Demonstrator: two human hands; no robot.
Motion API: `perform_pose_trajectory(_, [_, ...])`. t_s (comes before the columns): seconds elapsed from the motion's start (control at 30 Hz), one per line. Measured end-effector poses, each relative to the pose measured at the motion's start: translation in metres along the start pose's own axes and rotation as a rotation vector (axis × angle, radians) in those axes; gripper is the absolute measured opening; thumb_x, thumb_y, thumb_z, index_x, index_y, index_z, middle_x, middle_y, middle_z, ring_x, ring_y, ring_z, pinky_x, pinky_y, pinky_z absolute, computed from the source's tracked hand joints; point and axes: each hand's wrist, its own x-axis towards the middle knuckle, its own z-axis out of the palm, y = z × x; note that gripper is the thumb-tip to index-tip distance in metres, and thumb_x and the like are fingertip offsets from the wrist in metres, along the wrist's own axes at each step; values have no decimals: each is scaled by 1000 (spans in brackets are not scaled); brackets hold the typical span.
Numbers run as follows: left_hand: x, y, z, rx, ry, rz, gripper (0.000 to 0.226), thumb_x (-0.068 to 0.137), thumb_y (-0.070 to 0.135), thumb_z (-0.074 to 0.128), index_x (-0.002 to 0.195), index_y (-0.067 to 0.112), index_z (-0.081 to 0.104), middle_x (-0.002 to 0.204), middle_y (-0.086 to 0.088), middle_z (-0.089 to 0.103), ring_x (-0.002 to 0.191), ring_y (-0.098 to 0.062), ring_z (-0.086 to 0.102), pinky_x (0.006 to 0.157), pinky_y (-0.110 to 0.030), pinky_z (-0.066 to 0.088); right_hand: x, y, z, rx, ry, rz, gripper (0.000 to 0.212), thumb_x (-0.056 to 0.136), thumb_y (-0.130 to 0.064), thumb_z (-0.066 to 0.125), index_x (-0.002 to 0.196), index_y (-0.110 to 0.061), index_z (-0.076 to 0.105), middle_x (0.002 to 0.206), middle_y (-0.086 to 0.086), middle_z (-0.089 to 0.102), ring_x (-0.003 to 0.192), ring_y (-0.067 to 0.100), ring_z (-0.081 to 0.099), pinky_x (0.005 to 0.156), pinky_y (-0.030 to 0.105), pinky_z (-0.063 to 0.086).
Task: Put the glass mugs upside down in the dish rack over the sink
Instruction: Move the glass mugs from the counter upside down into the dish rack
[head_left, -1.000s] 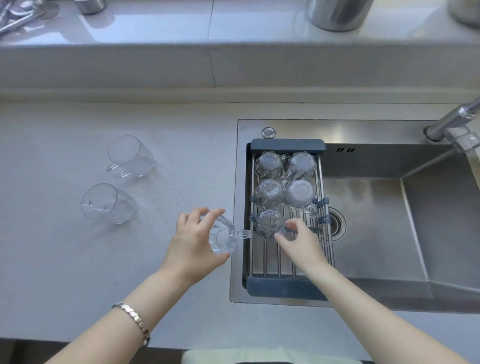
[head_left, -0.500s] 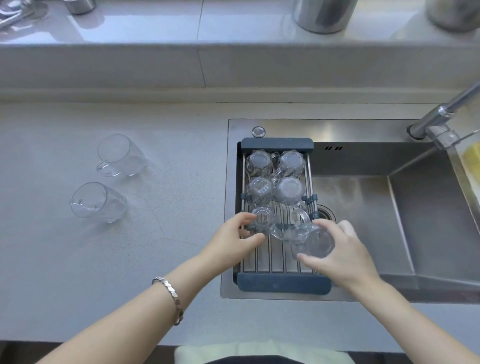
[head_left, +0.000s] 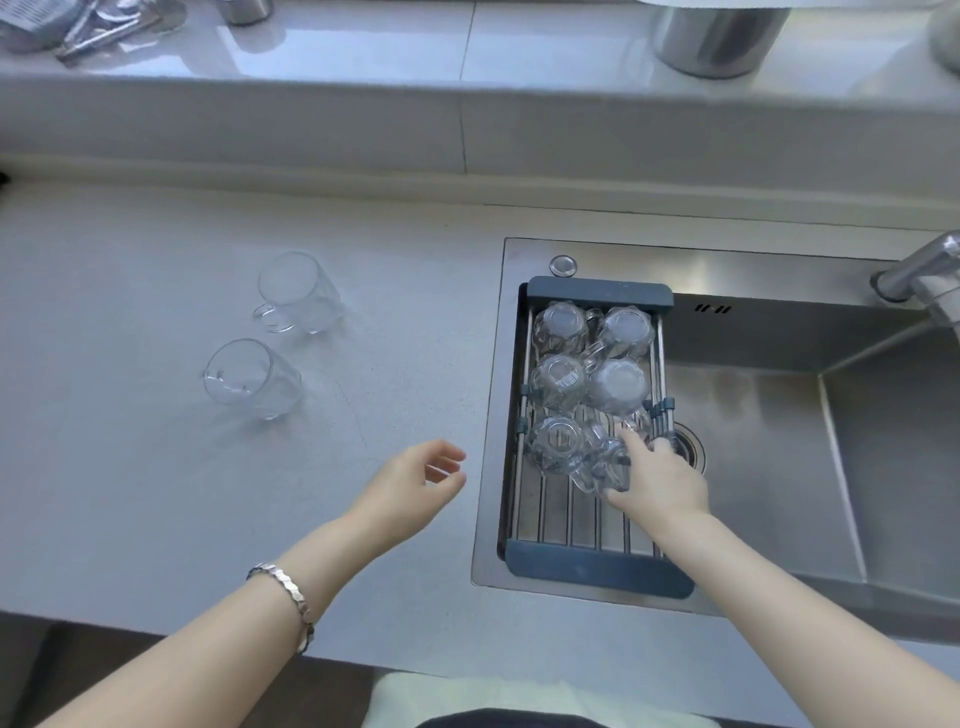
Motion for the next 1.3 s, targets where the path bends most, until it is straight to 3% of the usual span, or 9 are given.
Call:
perform_pose_trajectory(0.17, [-1, -21, -27, 46, 164, 38, 21, 88, 14, 57, 108, 19, 62, 104, 6, 59, 102, -14, 59, 87, -24, 43, -18, -16, -17, -126, 67, -122, 51, 87, -35, 55, 132, -19, 38, 129, 8, 46, 118, 27, 47, 90, 36, 45])
perform_pose_trajectory(0.37, [19, -47, -110, 392, 572, 75, 58, 80, 15, 64, 134, 14, 43, 148, -9, 34, 135, -31, 31, 111, -42, 27, -5, -116, -49, 26, -48, -469, 44, 89, -31, 52, 130, -20, 46, 128, 4, 52, 121, 22, 47, 95, 37, 45])
perform_pose_trajectory(0.47, [34, -61, -153, 558, 470, -143, 87, 75, 37, 69, 144, 23, 18, 156, -7, 13, 143, -29, 15, 114, -43, 22, 12, -184, -54, 61, -69, -568, 42, 89, -30, 53, 130, -19, 46, 131, 5, 50, 120, 23, 48, 95, 38, 44])
perform_pose_trajectory(0.57, [45, -75, -177, 589, 291, -267, 99, 68, 48, 72, 144, 24, 14, 154, -6, 17, 141, -28, 21, 109, -44, 30, 38, -247, -54, 130, -27, -572, 57, 87, -27, 58, 138, -15, 35, 141, 8, 41, 129, 26, 41, 102, 39, 40])
perform_pose_trajectory(0.73, [55, -91, -189, 474, 193, -185, 85, 66, 46, 72, 136, 23, 28, 136, -2, 45, 126, -23, 46, 95, -37, 44, 83, -322, -55, 560, -10, -464, 103, 69, -19, 80, 146, -10, 13, 152, 9, 23, 139, 22, 27, 113, 36, 29])
perform_pose_trajectory(0.87, [59, -103, -197, 432, 224, -143, 88, 65, 50, 71, 138, 28, 27, 137, 5, 44, 127, -19, 44, 96, -36, 46, 108, -349, -44, 813, -36, -431, 97, 63, -11, 84, 140, -13, 26, 146, 5, 32, 134, 18, 34, 104, 24, 32])
perform_pose_trajectory(1.13, [57, -105, -193, 308, 327, -179, 85, 67, 45, 73, 135, 21, 29, 135, -1, 46, 128, -22, 42, 97, -36, 42, 89, -326, -33, 851, -25, -440, 68, 58, -18, 82, 113, -20, 42, 109, -7, 50, 99, 12, 51, 80, 17, 41])
perform_pose_trajectory(1.23, [48, -101, -184, 299, 340, -187, 81, 66, 43, 75, 131, 20, 32, 130, -4, 49, 123, -25, 45, 94, -37, 43, 51, -276, -30, 956, -68, -391, 75, 48, -31, 80, 111, -23, 41, 113, -2, 51, 103, 13, 53, 82, 20, 50])
perform_pose_trajectory(1.3, [37, -95, -171, 297, 335, -168, 80, 65, 43, 76, 130, 22, 33, 128, -5, 51, 121, -26, 48, 93, -38, 44, 20, -228, -33, 977, -101, -336, 74, 57, -27, 81, 118, -23, 40, 116, 0, 52, 102, 10, 55, 78, 12, 50])
